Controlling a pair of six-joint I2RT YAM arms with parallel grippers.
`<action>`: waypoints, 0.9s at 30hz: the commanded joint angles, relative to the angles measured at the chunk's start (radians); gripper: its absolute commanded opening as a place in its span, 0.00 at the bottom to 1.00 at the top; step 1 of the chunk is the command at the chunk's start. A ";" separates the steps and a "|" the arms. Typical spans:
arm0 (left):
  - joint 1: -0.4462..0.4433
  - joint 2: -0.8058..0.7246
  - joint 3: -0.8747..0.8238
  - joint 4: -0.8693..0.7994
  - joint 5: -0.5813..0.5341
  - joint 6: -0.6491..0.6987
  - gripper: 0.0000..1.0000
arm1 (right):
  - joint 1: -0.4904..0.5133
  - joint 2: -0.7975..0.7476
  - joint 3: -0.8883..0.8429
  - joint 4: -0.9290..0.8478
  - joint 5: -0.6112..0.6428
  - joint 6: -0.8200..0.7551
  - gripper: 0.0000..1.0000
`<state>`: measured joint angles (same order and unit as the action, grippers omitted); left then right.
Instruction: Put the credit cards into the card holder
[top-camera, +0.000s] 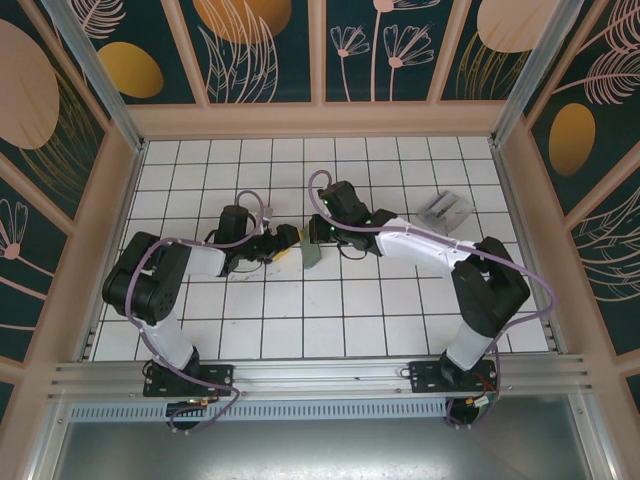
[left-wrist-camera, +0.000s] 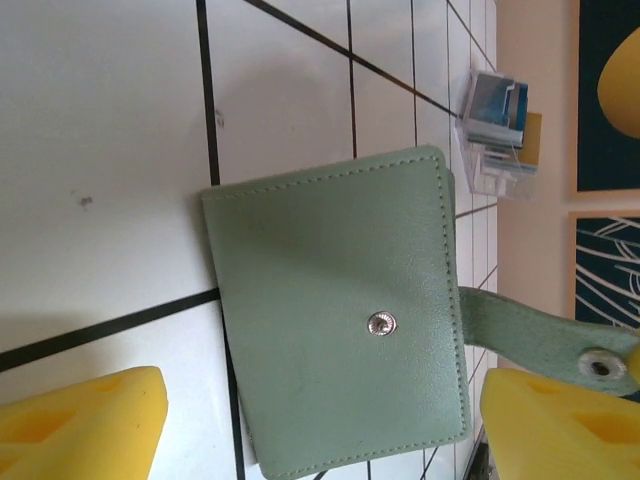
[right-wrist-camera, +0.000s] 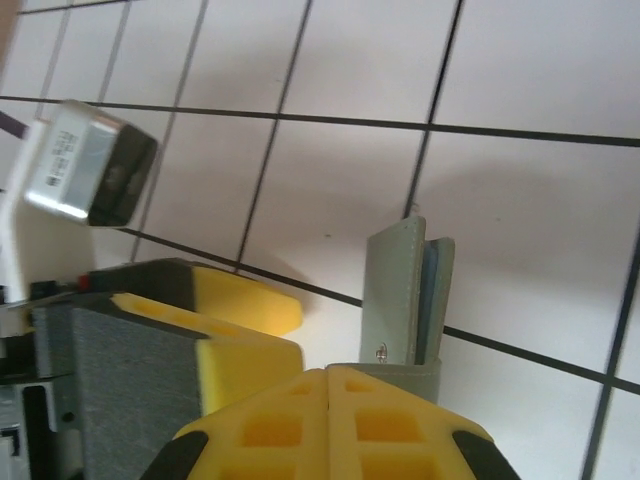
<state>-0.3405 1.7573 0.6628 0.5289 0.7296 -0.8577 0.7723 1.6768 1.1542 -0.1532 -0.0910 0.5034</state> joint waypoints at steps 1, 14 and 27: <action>0.005 -0.038 0.003 0.004 0.009 0.028 0.89 | 0.004 -0.061 -0.028 0.104 -0.070 -0.021 0.00; 0.007 -0.006 0.021 -0.075 -0.068 0.070 0.76 | 0.009 -0.021 -0.054 0.104 -0.004 -0.052 0.00; 0.012 -0.023 0.052 -0.148 -0.116 0.120 0.72 | -0.180 -0.113 -0.222 0.140 -0.119 0.015 0.00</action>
<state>-0.3386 1.7435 0.7017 0.4152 0.6399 -0.7773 0.6327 1.6207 0.9661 -0.0311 -0.1711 0.5076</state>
